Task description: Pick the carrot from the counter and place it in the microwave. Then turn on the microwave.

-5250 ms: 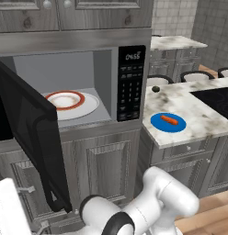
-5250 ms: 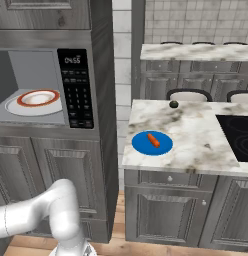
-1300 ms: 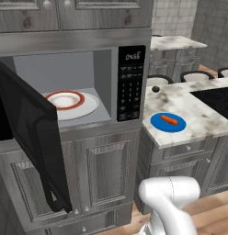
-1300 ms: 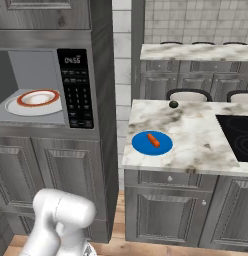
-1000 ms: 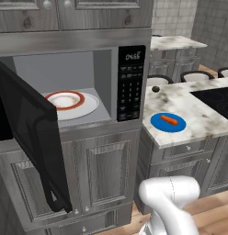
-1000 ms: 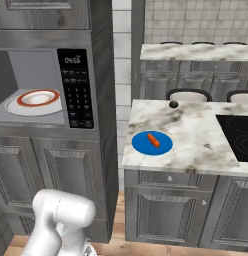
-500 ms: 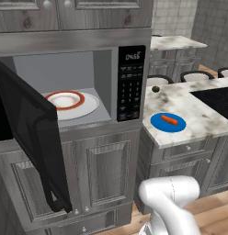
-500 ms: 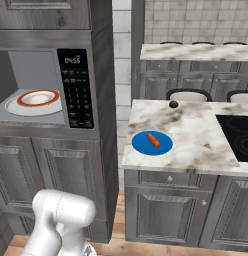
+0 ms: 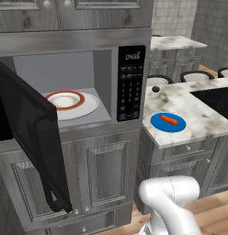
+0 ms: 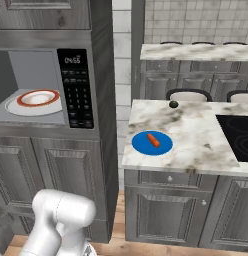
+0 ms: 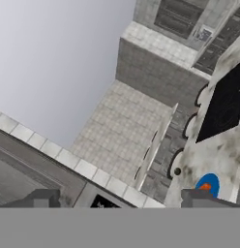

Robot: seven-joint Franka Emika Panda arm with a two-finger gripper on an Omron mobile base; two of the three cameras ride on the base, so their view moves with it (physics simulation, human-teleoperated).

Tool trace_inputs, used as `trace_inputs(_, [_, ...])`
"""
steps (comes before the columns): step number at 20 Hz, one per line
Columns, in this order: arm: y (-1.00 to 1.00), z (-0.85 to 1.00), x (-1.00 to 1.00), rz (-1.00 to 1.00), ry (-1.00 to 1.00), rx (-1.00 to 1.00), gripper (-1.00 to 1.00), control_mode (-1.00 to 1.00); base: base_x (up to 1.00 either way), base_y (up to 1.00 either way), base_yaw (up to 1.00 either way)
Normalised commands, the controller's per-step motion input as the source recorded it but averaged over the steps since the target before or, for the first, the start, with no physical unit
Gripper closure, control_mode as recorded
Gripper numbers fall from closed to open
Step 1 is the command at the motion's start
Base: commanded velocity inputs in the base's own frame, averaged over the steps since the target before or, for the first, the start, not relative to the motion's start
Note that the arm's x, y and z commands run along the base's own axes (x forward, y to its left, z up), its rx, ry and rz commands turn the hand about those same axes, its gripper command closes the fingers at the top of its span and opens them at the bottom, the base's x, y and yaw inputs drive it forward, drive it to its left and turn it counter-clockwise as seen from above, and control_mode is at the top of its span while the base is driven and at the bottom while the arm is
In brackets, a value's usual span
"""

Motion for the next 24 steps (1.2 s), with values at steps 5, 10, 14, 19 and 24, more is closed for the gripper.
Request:
trace_inputs(5, [-0.13, 0.05, 0.36, 0.03, 0.17, 0.00, -1.00, -1.00, 0.00, 0.00, 0.00])
trace_inputs(10, [-0.12, 0.00, 0.33, 0.06, 0.10, 0.00, -1.00, -1.00, 0.00, 0.00, 0.00])
trace_inputs(14, [-0.11, 0.00, 0.28, 0.06, 0.05, 0.00, -1.00, -1.00, 0.00, 0.00, 0.00])
trace_inputs(19, [-0.01, 0.00, 0.32, 0.02, 0.10, -0.05, -1.00, -1.00, 0.00, 0.00, 0.00])
trace_inputs(24, [0.00, -0.03, 0.32, 0.00, 0.12, -0.05, -1.00, -1.00, 0.00, 0.00, 0.00])
